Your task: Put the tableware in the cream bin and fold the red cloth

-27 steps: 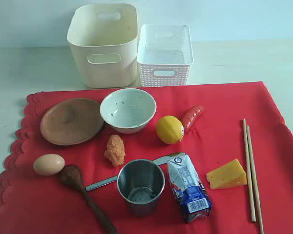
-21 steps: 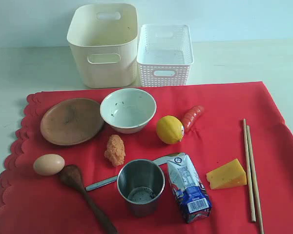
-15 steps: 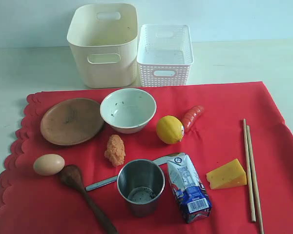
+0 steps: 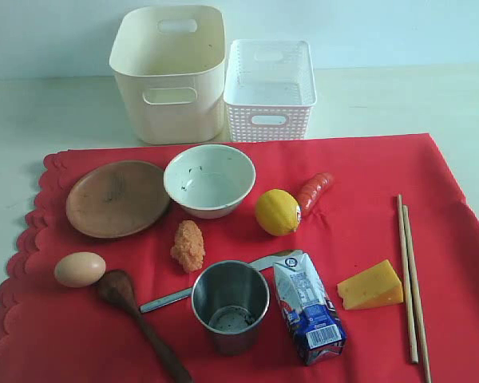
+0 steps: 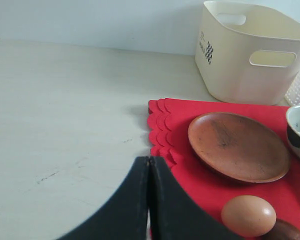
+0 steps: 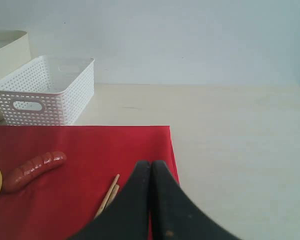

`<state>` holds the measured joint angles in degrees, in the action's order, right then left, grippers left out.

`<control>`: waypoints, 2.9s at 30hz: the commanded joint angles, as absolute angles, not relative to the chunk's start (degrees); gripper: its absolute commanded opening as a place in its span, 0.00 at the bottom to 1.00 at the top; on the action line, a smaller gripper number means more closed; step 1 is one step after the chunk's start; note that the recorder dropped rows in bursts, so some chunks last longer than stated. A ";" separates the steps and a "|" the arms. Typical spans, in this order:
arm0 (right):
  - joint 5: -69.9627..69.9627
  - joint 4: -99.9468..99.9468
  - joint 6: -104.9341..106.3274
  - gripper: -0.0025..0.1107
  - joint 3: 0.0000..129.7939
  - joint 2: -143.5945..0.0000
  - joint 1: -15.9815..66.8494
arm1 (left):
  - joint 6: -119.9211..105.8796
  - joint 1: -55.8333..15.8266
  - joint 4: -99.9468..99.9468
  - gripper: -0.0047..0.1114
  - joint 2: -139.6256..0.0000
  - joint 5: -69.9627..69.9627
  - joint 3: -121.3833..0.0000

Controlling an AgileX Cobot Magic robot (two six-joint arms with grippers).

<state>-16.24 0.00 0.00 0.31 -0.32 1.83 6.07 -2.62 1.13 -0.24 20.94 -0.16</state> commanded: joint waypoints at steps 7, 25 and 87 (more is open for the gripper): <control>-16.14 0.00 0.00 0.02 0.00 0.00 1.65 | 6.19 -2.43 1.39 0.04 0.00 20.38 0.00; -16.14 0.00 0.00 0.02 0.00 0.00 1.65 | 6.19 -2.43 1.39 0.04 0.00 20.38 0.00; -15.76 0.00 0.00 0.02 28.74 -26.63 1.65 | 6.19 -2.43 1.39 0.04 0.00 20.38 0.00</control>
<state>-16.32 0.00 0.00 28.19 -26.53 1.83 6.07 -2.62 1.13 -0.24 20.94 -0.16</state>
